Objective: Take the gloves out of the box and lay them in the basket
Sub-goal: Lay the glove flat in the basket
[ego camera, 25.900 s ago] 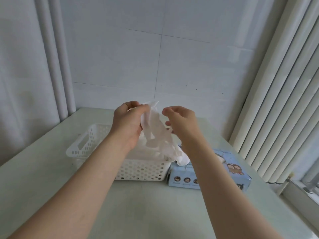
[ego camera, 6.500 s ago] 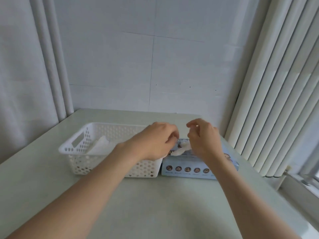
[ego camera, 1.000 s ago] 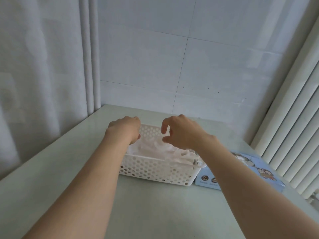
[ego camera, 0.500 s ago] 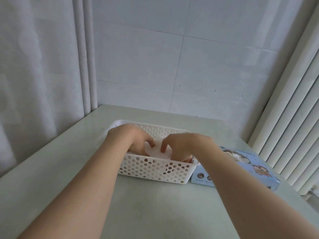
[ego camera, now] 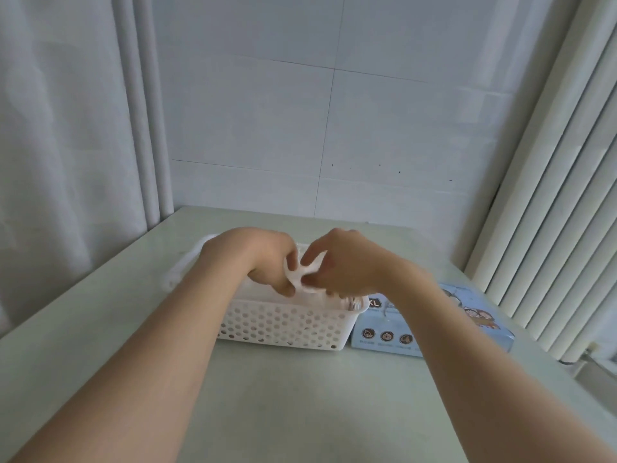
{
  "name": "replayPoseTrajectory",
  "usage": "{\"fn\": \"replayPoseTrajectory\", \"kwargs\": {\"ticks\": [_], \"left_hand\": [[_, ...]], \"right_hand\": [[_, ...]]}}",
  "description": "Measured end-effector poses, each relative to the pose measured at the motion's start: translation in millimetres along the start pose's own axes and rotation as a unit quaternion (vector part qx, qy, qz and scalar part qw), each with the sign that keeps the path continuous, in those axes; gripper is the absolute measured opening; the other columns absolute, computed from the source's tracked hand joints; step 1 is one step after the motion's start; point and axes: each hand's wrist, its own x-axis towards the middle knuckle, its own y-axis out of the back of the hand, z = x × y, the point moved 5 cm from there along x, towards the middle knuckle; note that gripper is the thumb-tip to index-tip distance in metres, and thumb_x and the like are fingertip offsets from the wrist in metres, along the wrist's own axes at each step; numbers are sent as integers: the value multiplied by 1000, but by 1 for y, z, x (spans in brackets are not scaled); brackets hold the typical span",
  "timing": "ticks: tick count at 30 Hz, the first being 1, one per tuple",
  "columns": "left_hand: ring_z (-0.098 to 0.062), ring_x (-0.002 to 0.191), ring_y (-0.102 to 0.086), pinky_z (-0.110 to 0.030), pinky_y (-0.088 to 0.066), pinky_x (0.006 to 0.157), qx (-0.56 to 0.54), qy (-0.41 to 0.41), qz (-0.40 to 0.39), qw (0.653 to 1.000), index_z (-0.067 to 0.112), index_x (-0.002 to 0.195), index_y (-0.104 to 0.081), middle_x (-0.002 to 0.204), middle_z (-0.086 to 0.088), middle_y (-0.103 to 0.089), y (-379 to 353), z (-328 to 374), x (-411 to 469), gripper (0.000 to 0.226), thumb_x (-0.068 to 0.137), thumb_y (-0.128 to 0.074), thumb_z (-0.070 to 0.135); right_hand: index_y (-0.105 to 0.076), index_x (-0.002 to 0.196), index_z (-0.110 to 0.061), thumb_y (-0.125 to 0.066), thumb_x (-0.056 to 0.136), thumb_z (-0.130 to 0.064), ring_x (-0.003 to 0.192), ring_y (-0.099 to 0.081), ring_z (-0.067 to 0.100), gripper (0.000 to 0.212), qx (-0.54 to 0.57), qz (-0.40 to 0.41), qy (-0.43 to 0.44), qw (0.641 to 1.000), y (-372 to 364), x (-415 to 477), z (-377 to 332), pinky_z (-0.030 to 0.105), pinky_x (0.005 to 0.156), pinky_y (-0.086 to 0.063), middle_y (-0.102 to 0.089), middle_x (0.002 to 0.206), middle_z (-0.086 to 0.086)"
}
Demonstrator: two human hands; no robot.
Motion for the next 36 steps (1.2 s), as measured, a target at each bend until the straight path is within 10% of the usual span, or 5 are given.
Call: {"fn": "replayPoseTrajectory", "kwargs": {"ticks": [8,14,28,36], "left_hand": [[-20,106,-66,-39,-55,94,-109,-155,220,957,20,117,-72,110,3,-70,0,80,1,23,107,-52,26],[-22,113,-63,-47,-44,105,-30,-208,211,955,24,123,-69,120,2,-70,-29,120,0,42,108,-42,53],[-20,135,-46,-47,-37,111,52,-209,176,961,36,143,-53,134,2,-61,-57,137,5,52,102,-45,65],[-19,133,-47,-43,-40,106,32,-211,170,962,31,144,-50,132,4,-61,-55,136,3,52,102,-50,62]], "right_hand": [[-66,97,-29,-47,95,-7,46,-61,17,29,100,332,-72,935,20,-43,71,46,52,-58,-60,51,-2],[-61,95,-33,-67,78,-19,77,-62,5,23,62,353,-157,920,27,-81,116,43,93,-49,-68,73,-15],[-78,93,-35,-69,95,-36,91,-63,14,9,-46,279,-149,948,8,-84,154,35,93,-32,-72,84,-16],[-56,107,-31,-44,109,-34,86,-55,22,13,-168,312,-71,932,5,-84,146,40,88,-34,-56,91,-9]]}}
